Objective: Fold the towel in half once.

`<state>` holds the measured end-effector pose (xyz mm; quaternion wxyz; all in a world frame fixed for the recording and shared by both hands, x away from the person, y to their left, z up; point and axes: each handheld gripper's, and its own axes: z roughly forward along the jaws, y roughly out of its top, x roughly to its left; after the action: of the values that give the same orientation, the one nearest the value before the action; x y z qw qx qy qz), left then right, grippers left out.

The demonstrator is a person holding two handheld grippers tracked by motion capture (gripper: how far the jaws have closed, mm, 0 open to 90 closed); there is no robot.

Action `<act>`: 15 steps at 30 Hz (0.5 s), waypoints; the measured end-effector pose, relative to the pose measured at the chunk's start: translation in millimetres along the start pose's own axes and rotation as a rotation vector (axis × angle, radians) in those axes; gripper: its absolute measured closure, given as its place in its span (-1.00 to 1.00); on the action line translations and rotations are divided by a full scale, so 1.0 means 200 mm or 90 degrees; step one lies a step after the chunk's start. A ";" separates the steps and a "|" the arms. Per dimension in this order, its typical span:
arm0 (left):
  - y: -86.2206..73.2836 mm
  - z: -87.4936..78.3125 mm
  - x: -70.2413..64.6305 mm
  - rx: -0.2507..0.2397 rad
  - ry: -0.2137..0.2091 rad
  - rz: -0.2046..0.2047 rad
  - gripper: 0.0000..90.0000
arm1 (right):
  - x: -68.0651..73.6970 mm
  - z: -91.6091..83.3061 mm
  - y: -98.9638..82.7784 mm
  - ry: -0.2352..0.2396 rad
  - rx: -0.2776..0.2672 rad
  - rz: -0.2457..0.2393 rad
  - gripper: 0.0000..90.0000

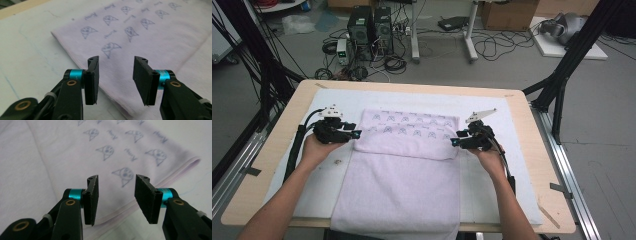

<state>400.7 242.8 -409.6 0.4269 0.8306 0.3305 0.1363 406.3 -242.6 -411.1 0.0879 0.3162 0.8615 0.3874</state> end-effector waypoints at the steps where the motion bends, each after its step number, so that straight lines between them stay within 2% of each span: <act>1: -0.02 0.00 -0.02 0.001 -0.015 0.007 0.32 | 0.01 0.00 -0.01 0.002 -0.004 0.000 0.21; 4: -0.05 0.01 -0.05 0.011 -0.038 0.017 0.38 | 0.05 0.02 -0.05 0.008 0.007 -0.007 0.22; 7: -0.07 0.03 -0.07 0.020 -0.044 0.019 0.39 | 0.08 0.04 -0.08 0.017 0.001 -0.010 0.22; 14: -0.11 0.10 -0.08 0.067 -0.044 0.025 0.44 | 0.11 0.09 -0.09 0.025 0.038 -0.028 0.23; 15: -0.12 0.11 -0.08 0.061 -0.040 0.029 0.48 | 0.12 0.10 -0.09 0.026 0.046 -0.030 0.25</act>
<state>389.1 228.7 -441.0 0.3933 0.8613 0.3044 0.1040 387.4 -224.9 -436.2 0.0678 0.2904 0.8839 0.3602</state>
